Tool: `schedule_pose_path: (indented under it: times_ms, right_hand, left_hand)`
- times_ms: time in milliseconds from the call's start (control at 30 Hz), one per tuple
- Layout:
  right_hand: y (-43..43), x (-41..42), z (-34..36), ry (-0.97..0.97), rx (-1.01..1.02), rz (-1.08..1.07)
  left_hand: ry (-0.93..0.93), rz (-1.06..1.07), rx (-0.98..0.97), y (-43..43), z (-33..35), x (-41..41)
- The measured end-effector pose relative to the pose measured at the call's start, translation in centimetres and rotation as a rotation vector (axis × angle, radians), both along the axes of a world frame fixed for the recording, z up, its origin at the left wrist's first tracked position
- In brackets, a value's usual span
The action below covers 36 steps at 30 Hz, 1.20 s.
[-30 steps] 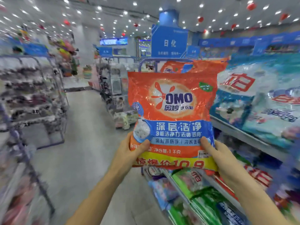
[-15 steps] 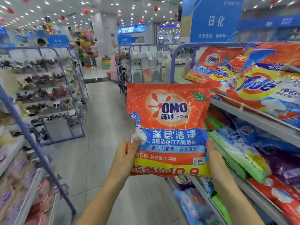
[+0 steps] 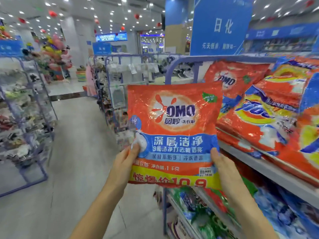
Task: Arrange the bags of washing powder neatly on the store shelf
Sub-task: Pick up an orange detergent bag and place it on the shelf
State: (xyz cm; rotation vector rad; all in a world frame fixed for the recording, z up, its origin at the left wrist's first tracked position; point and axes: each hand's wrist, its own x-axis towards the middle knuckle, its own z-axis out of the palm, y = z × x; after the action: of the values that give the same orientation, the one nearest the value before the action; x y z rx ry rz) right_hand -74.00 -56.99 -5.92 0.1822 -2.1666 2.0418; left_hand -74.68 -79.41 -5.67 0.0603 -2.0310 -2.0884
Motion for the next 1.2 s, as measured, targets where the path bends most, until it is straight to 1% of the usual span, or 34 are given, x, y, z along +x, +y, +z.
schedule_pose_path:
  times_ms: [67, 233, 367, 500, 633, 700, 767, 833, 933, 1033, 1100, 1133, 1200]
  right_hand:
    - [0.4, -2.5, 1.6, 0.071, 0.068, -0.066]
    - [0.9, -8.9, 5.4, 0.179, 0.242, -0.35]
    - [0.4, -13.6, 8.0, 0.238, 0.247, -0.456]
    - [0.4, -18.1, 9.7, 0.217, 0.316, -0.564]
    - [1.2, -20.4, 9.9, 0.135, 0.33, -0.725]
    - [1.7, -20.9, 9.6, 0.092, 0.313, -0.792]
    - [1.9, -21.3, 9.0, 0.065, 0.28, -0.834]
    - [1.7, -21.9, 8.4, 0.047, 0.232, -0.843]
    - [0.9, -22.8, 8.1, 0.038, 0.208, -0.826]
    - [-0.1, -23.5, 7.0, -0.014, 0.242, -0.814]
    - [-0.8, -23.8, 6.1, -0.022, 0.185, -0.818]
    - [-1.1, -24.0, 5.9, -0.012, 0.141, -0.838]
    - [-1.2, -24.2, 6.1, 0.043, 0.132, -0.905]
  left_hand:
    - [0.057, -0.089, -0.004, 0.5, 1.4, -5.0]
    - [0.199, -0.328, -0.049, 1.9, 5.5, -17.3]
    - [0.201, -0.475, -0.069, 3.4, 8.9, -27.5]
    - [0.228, -0.593, -0.168, 5.9, 11.5, -34.0]
    - [0.287, -0.684, -0.197, 9.3, 10.9, -36.9]
    - [0.333, -0.668, -0.247, 10.6, 10.2, -37.2]
    - [0.277, -0.645, -0.189, 11.4, 9.5, -37.6]
    - [0.192, -0.696, -0.096, 11.9, 8.1, -38.3]
    - [0.082, -0.713, -0.045, 12.3, 4.9, -39.7]
    - [0.092, -0.666, -0.054, 12.3, 3.8, -40.5]
    - [0.1, -0.61, -0.05, 12.2, 4.3, -40.7]
    - [0.118, -0.591, -0.059, 12.0, 4.7, -40.4]
    - [0.191, -0.59, -0.056, 11.7, 4.8, -39.8]
